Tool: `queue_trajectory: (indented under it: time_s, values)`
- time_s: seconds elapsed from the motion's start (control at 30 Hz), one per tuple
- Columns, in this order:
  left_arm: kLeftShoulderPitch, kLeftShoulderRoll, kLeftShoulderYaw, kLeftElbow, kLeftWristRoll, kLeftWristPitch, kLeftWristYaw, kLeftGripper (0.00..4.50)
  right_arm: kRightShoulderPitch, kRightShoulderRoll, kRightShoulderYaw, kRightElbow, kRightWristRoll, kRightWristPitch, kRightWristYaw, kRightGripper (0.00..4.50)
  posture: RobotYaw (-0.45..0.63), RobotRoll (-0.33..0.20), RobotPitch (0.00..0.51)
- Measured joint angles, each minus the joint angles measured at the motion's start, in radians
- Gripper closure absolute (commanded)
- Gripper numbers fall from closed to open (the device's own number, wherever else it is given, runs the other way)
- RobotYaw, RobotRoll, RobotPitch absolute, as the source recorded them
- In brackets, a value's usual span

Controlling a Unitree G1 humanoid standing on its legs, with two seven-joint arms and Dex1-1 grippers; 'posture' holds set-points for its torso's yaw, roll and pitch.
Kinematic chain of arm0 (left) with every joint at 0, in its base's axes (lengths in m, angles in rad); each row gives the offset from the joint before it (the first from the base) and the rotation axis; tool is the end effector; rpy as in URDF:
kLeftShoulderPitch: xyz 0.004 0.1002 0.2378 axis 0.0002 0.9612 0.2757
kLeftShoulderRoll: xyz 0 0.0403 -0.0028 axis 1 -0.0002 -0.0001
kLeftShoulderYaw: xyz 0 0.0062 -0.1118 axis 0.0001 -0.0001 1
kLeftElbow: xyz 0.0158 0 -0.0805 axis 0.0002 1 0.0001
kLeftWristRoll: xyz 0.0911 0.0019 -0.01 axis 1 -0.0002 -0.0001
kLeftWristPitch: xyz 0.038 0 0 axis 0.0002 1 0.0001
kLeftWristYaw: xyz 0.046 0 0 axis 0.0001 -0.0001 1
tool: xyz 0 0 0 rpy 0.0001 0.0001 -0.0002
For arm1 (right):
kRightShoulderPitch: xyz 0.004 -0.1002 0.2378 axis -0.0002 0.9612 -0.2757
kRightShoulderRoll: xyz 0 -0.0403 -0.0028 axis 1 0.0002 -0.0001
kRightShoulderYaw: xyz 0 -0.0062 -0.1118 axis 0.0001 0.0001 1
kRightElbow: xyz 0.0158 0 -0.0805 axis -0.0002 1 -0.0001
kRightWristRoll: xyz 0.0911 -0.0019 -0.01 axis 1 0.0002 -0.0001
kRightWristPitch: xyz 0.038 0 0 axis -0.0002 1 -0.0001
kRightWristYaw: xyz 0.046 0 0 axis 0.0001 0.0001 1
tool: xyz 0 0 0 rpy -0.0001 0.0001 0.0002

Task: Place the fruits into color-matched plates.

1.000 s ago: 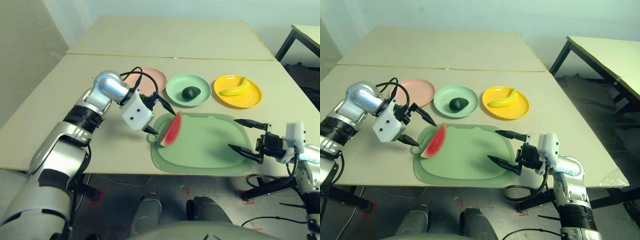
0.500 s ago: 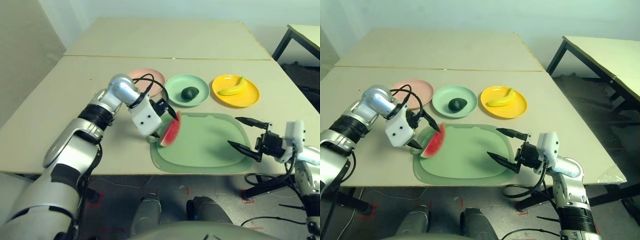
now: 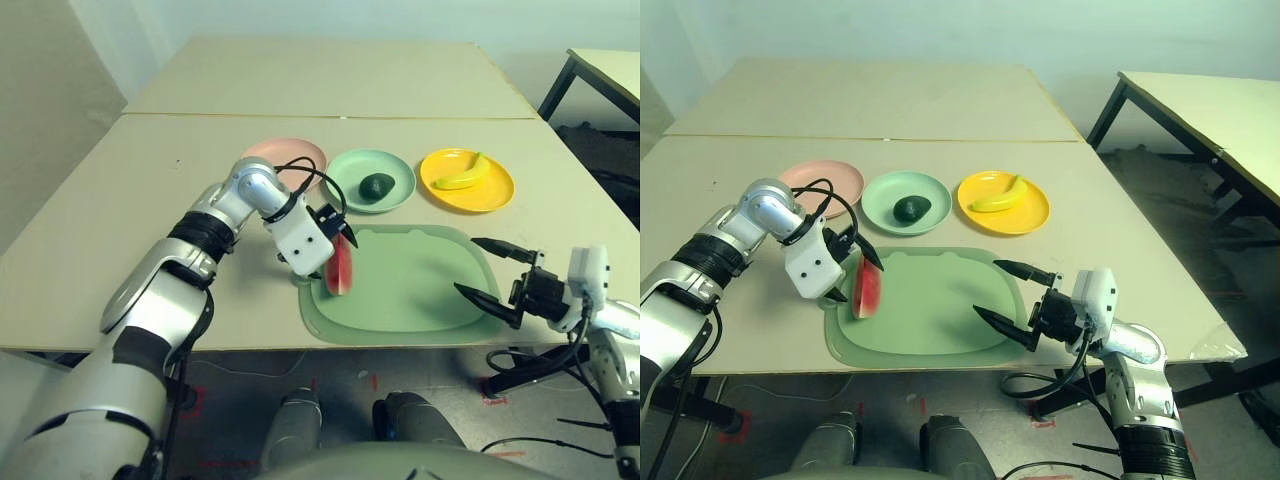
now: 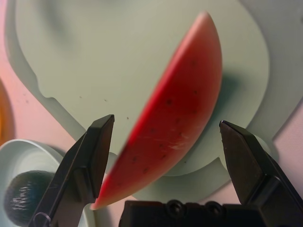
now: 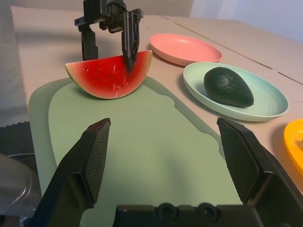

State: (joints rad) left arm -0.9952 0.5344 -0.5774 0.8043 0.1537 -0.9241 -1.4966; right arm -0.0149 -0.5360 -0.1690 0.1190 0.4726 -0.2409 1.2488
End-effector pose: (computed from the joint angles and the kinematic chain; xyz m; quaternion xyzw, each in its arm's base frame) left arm 0.3289 0.1555 0.1810 0.5890 -0.0390 -0.7274 0.3499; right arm 0.1916 -0.2870 0.0772 -0.0981 -0.0717 0.4991 0.8580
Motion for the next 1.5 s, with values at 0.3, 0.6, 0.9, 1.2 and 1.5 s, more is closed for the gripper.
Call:
queue_trajectory:
  time_s: [0.3, 0.6, 0.9, 1.2, 1.5]
  values:
    - [0.012, -0.031, 0.000, 0.016, 0.051, 0.018, 0.070, 0.00, 0.000, 0.004, 0.019, -0.001, 0.000, 0.020, -0.018, 0.02, -0.03, 0.000, 0.049]
    - [0.011, -0.043, 0.001, 0.025, 0.081, 0.044, 0.119, 0.41, 0.021, 0.004, 0.022, -0.025, 0.000, 0.028, -0.034, 0.00, -0.04, 0.000, 0.050]
    - [0.013, -0.029, 0.016, 0.002, 0.061, 0.090, 0.064, 2.86, 0.021, 0.000, 0.022, -0.028, 0.000, 0.036, -0.035, 0.00, -0.04, 0.000, 0.051]
    - [0.029, -0.018, 0.022, -0.021, 0.045, 0.102, 0.051, 3.14, 0.024, -0.018, 0.022, -0.028, 0.001, 0.039, -0.028, 0.00, -0.03, 0.000, 0.049]
    - [0.040, -0.020, 0.033, -0.050, 0.010, 0.168, 0.015, 3.14, 0.025, -0.020, 0.022, -0.029, 0.001, 0.040, -0.025, 0.00, -0.03, 0.000, 0.048]
